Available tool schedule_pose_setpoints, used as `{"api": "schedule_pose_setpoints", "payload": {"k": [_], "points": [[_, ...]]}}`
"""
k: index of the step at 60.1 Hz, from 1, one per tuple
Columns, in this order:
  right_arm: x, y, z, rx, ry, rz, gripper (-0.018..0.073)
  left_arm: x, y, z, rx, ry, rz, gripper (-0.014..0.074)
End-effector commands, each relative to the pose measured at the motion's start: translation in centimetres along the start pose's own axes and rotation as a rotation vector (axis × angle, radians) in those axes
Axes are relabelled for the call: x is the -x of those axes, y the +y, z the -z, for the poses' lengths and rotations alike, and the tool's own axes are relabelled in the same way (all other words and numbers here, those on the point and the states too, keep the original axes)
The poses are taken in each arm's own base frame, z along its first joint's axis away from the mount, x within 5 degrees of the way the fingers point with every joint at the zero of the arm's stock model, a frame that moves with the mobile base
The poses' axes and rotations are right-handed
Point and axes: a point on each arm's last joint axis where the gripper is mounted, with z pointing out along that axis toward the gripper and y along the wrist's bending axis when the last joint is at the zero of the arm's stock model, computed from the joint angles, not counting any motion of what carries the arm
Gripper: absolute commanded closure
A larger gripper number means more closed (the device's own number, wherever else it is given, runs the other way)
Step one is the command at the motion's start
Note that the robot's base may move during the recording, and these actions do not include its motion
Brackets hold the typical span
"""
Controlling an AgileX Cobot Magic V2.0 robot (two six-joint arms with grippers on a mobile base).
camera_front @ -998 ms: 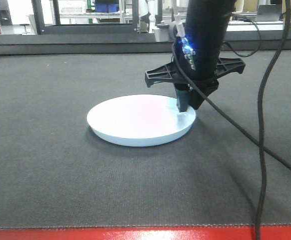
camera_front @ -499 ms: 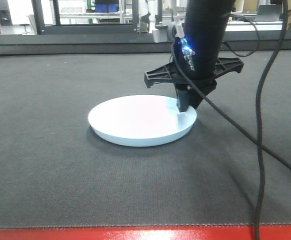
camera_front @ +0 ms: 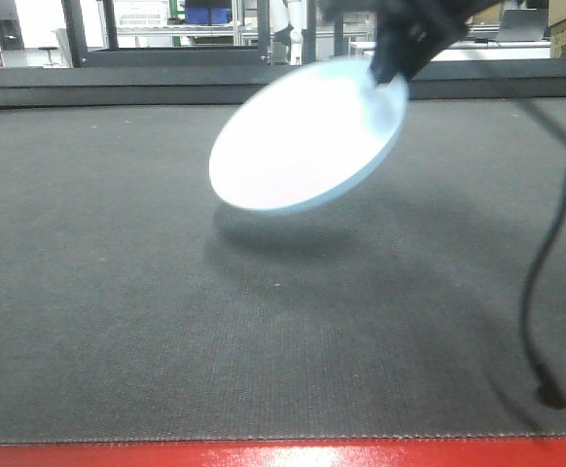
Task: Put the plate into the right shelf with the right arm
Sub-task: 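Close the right gripper on the plate rim and lift it, then hold the plate raised in the right gripper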
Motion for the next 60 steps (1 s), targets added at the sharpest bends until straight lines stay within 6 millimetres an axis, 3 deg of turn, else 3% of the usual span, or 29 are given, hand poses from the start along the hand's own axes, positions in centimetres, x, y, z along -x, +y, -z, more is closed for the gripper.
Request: {"api": "schedule_pose_setpoints", "payload": {"k": [1,18,36,60], "points": [[1.1,-0.7,4.7,0.032,-0.199,0.02,0.0505,0.6,0.2,0.1,0.02,-0.087,0.005,0.0643],[-4.1,-1.5,12.2,0.135,-0.494,0.028,0.0505,0.6,0.2,0.1,0.02,-0.087,0.005,0.0643],[-10.2,-2.7,17.4,0.162,-0.657,0.059,0.0505,0.6,0.2,0.1,0.02,-0.087,0.005,0.0643],[-14.7,-3.9,25.4,0.152,-1.032,0.167,0.0505,0.6,0.2,0.1,0.02,-0.087,0.005,0.0643]]}}
